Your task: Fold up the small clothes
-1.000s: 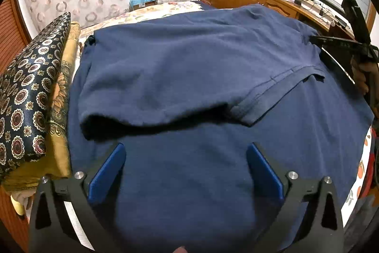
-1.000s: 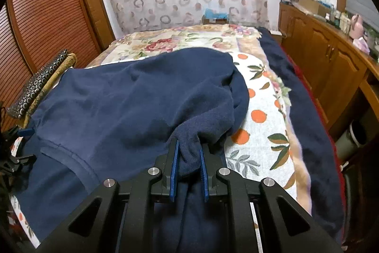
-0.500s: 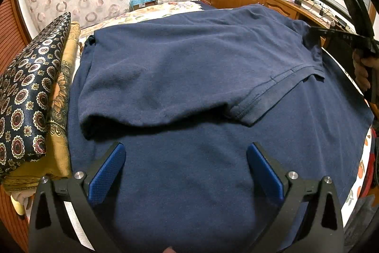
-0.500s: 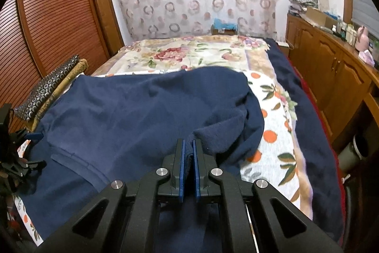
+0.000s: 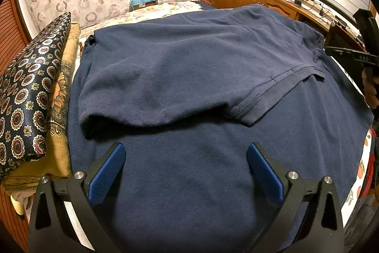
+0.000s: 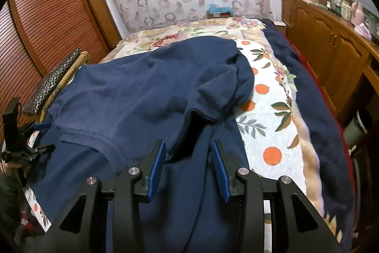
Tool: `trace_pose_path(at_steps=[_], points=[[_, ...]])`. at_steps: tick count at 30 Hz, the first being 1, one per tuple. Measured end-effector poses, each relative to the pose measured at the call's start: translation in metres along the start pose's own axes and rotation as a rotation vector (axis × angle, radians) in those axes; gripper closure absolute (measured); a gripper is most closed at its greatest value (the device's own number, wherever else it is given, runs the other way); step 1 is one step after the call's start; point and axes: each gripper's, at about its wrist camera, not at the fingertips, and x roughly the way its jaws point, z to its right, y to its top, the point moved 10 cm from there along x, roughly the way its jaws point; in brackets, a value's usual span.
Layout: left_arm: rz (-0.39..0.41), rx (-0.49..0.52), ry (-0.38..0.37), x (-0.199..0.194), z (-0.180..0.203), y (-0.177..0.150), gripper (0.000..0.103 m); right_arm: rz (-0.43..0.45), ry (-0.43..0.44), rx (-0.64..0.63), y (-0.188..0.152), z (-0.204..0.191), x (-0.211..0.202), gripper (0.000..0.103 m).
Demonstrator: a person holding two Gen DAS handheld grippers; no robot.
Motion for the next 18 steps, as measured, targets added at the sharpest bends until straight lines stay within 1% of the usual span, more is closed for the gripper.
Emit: trace_pose_path(at_steps=[3,5,6,7,8,9,10,11,13,14,15,16,17,18], points=[[0.001,-0.001,0.003,0.000,-0.001,0.000,0.000,0.002,0.002,-0.022,0.006,-0.005,0.009,0.061],[0.014,-0.016,0.024,-0.002,-0.005,0.002,0.000,0.004,-0.013,-0.036,0.014,-0.008,0.017,0.062],[0.027,-0.026,0.028,-0.004,-0.006,0.003,0.001,0.005,-0.015,-0.040,0.018,-0.009,0.021,0.068],[0.053,-0.039,0.021,-0.008,-0.008,0.005,0.003,0.005,-0.012,-0.044,0.022,-0.011,0.024,0.077],[0.090,-0.057,0.003,-0.015,-0.009,0.008,0.004,0.004,-0.016,-0.047,0.025,-0.013,0.026,0.078],[0.114,-0.079,-0.011,-0.021,-0.012,0.010,0.004,0.005,-0.023,-0.053,0.028,-0.014,0.029,0.079],[0.128,-0.107,-0.014,-0.026,-0.016,0.012,0.007,0.004,-0.025,-0.058,0.029,-0.014,0.033,0.079],[0.135,-0.127,-0.008,-0.029,-0.020,0.013,0.010,-0.004,-0.026,-0.061,0.029,-0.015,0.037,0.079],[0.154,-0.172,0.002,-0.036,-0.031,0.016,0.025,-0.020,-0.042,-0.067,0.025,-0.016,0.044,0.079],[0.156,-0.187,0.005,-0.037,-0.035,0.016,0.028,-0.028,-0.062,-0.078,0.023,-0.016,0.047,0.079],[0.157,-0.203,0.006,-0.037,-0.040,0.016,0.037,-0.032,-0.077,-0.089,0.020,-0.016,0.049,0.079],[0.151,-0.218,0.005,-0.035,-0.044,0.016,0.043,-0.036,-0.088,-0.098,0.018,-0.016,0.051,0.079],[0.140,-0.235,0.012,-0.033,-0.050,0.015,0.044,-0.041,-0.098,-0.101,0.015,-0.016,0.053,0.079],[0.135,-0.244,0.021,-0.032,-0.051,0.014,0.047,-0.041,-0.101,-0.103,0.013,-0.016,0.055,0.079]])
